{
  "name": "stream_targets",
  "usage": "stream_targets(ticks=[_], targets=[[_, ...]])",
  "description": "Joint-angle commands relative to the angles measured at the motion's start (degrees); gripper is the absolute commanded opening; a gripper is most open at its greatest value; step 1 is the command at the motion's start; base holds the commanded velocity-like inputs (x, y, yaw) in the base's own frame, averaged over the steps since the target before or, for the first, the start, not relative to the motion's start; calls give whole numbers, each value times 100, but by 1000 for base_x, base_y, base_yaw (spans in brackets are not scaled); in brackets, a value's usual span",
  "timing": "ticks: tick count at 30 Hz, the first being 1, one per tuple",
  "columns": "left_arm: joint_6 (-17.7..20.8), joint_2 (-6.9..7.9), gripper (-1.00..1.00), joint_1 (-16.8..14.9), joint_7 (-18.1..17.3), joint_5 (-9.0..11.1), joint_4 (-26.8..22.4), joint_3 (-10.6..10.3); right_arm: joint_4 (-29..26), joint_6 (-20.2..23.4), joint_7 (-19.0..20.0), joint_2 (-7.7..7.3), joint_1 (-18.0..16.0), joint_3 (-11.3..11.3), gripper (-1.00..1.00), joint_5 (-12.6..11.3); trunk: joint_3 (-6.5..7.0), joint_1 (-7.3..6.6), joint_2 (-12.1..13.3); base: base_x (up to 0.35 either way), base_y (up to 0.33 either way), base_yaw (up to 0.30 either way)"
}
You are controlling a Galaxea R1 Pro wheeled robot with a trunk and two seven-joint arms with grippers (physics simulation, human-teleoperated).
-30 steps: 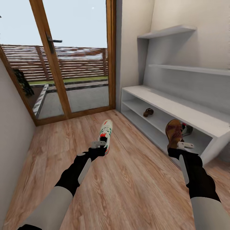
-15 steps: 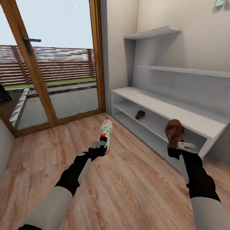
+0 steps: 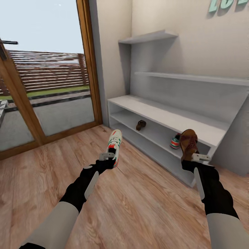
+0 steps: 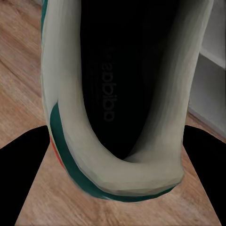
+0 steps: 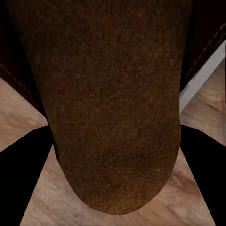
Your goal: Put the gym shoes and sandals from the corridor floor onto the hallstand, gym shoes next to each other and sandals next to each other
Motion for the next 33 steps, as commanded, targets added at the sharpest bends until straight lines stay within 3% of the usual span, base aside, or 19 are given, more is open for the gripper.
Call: stream_targets(ticks=[1,33], targets=[[31,1,-100,-1,0,45,-8,0,-6,31,-1,-1,-4,1,-100,19,-2,1,-2,240,233,-253],[31,1,-100,-1,-3,45,-8,-1,-4,31,-1,-1,-4,1,-100,6,91,1,-2,200,281,-254]])
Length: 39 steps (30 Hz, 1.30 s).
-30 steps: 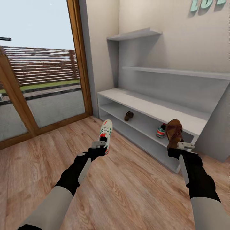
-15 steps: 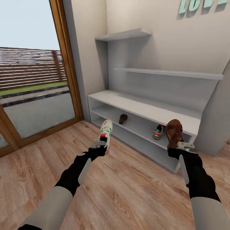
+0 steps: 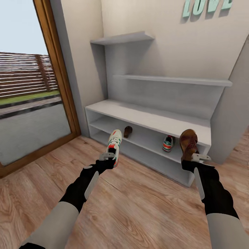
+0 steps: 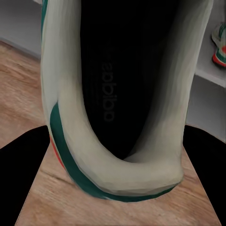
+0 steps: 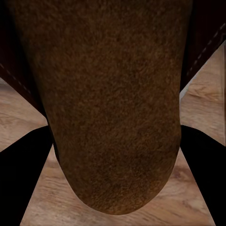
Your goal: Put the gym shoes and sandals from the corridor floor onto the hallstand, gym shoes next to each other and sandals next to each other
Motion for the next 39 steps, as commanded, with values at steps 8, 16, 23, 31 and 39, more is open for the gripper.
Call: stream_targets(ticks=[8,16,23,31,39], targets=[[31,2,-100,-1,1,46,-9,0,-8,32,-2,0,-5,4,-100,24,18,0,-2,103,335,-254],[31,2,-100,-1,1,46,-9,1,-6,32,-2,0,-5,2,-100,23,41,0,-2,21,339,-254],[31,2,-100,-1,2,46,-9,1,-8,32,-2,3,-5,4,-100,22,61,0,-2,1,334,-253],[31,2,-100,-1,2,46,-9,1,-8,32,-2,1,-5,1,-100,28,85,0,-2,0,136,-253],[31,2,-100,-1,1,46,-9,1,-8,32,-2,1,-5,4,-100,20,108,0,-2,0,4,-253]])
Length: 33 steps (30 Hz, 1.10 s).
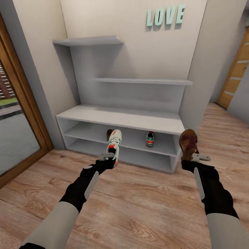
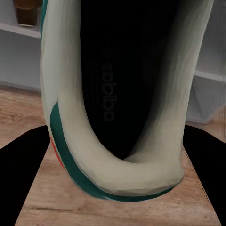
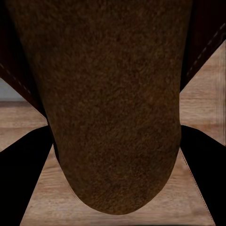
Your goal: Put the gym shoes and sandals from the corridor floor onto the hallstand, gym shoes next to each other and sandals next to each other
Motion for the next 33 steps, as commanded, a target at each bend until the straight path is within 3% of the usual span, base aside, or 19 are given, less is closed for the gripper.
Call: stream_targets(ticks=[1,13,33], targets=[[33,0,-100,-2,0,43,-7,1,-4,30,-2,-3,-4,2,-100,23,-2,-1,-2,18,22,-253],[33,0,-100,-2,0,43,-7,1,-5,30,-2,1,-4,-1,-100,23,23,-1,-2,47,106,-232],[28,0,-100,-2,0,43,71,-4,11,20,11,-7,-4,-25,-100,-14,24,-1,-2,0,1,-11]])
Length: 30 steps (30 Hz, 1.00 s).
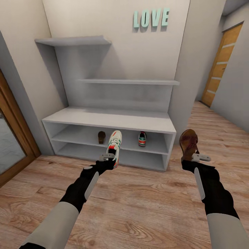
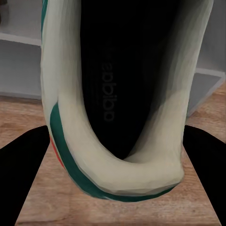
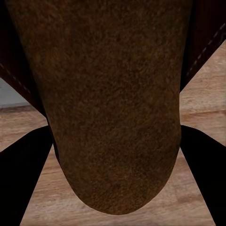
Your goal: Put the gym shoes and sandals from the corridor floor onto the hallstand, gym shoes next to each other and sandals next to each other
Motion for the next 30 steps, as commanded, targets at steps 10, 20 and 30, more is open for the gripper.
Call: stream_targets(ticks=[10,20,30], targets=[[127,0,-100,-4,23,48,437,15,-45,75,3,-96,-4,-336,-100,-199,-5,-1,-2,0,0,0],[1528,-35,-100,-64,32,26,678,28,6,109,95,-1940,-4,-2701,-100,-591,-5,-1,-2,0,0,0],[2357,-89,-100,-438,36,-28,673,23,13,110,344,-2311,-6,-3022,-100,-531,-5,-1,-2,0,0,0]])
